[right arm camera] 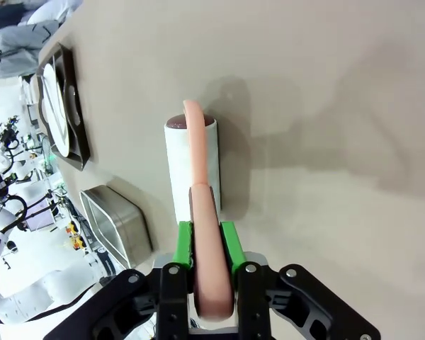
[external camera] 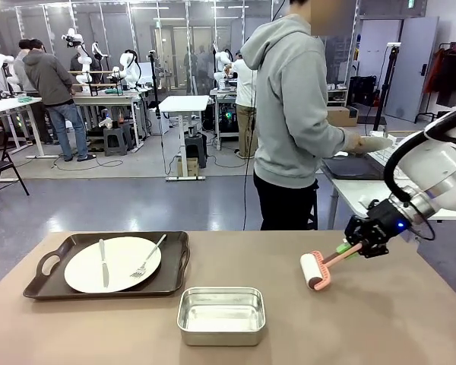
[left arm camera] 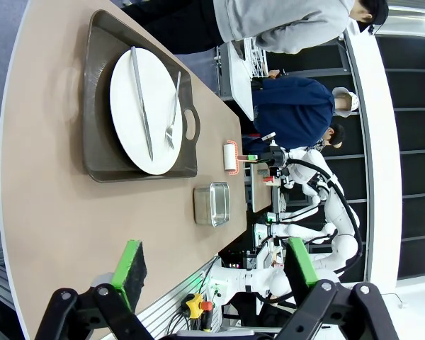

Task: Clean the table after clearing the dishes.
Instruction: When the left (or right) Handle tray is removed, use the left hand (or right hand) to clean the left (or right) side of the table with the Lint Roller.

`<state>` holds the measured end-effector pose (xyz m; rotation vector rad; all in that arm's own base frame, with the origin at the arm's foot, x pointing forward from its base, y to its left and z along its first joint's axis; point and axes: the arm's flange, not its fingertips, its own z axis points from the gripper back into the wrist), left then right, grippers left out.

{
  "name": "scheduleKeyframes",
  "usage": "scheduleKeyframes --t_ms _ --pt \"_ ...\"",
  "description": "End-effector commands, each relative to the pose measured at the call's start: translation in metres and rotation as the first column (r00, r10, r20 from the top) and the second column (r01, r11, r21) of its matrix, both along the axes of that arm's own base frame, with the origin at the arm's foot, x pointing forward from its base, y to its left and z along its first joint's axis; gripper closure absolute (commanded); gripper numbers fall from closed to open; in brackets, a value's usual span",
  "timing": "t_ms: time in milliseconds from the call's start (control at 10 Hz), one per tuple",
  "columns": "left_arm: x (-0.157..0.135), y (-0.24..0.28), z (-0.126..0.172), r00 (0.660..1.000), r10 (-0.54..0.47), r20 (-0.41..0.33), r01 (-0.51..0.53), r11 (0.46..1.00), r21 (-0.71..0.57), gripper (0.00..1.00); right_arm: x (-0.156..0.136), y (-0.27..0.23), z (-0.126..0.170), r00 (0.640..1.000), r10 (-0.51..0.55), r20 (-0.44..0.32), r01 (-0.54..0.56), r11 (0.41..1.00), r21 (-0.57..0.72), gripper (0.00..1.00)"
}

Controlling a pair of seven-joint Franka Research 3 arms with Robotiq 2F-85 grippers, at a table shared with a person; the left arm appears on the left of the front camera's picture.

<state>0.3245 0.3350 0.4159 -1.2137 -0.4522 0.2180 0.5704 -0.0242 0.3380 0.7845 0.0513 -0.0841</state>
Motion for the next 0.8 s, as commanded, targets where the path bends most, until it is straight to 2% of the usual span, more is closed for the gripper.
scheduleKeyframes --t_ms 0,400,500,700 --pt "-0.003 0.001 0.000 1.000 -0.001 0.008 0.001 1.000 0.001 0.00 -0.005 -0.040 -0.013 0.997 0.022 -0.073 -0.028 0.995 -0.095 0.78" --pt "-0.003 0.001 0.000 1.000 -0.001 0.008 0.001 1.000 0.001 0.00 -0.003 -0.105 0.006 0.997 -0.056 -0.056 0.042 0.973 -0.227 0.78" --pt "-0.003 0.001 0.000 1.000 -0.001 0.008 0.001 1.000 0.001 0.00 -0.006 -0.120 0.012 0.994 -0.085 -0.065 0.063 0.956 -0.287 0.78" --pt "-0.003 0.001 0.000 1.000 -0.001 0.008 0.001 1.000 0.001 0.00 -0.018 -0.139 0.029 0.994 -0.090 -0.066 0.064 0.946 -0.318 0.78"
